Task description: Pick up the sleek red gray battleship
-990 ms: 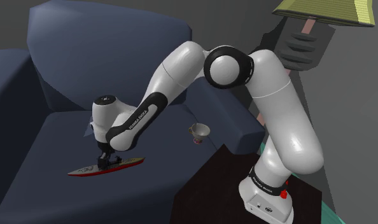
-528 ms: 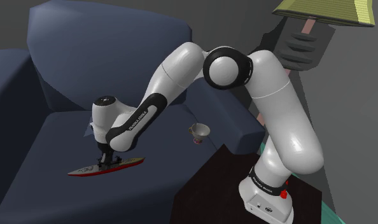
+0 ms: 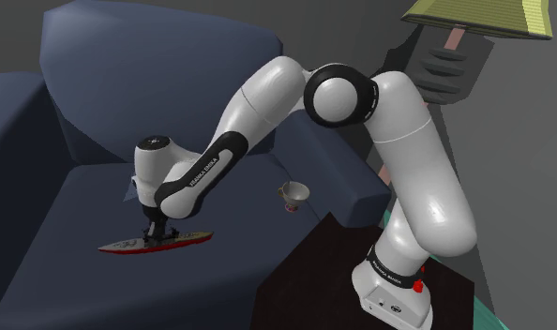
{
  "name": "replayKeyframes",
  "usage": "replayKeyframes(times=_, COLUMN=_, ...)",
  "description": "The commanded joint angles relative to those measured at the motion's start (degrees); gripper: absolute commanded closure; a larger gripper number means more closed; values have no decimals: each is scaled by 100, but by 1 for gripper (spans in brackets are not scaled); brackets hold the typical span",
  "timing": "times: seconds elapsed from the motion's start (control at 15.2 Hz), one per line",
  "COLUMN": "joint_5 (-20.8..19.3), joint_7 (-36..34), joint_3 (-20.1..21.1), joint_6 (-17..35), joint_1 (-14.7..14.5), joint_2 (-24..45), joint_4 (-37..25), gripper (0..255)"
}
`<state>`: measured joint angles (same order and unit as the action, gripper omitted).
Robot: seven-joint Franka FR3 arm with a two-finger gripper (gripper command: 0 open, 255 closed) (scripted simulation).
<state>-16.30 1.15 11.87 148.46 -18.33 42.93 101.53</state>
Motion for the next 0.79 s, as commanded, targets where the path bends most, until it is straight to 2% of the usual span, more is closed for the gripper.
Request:
replayKeyframes(times=0.0, joint_5=29, joint_7=21, joint_3=34, joint_6=-80, joint_1=28, joint_2=-129, joint_4=48, gripper=255)
replayKeyframes(times=0.73, joint_5=201, joint_7=141, joint_3=206, joint_6=-557, joint_1=153, joint_2=-726, joint_4=170, gripper=255)
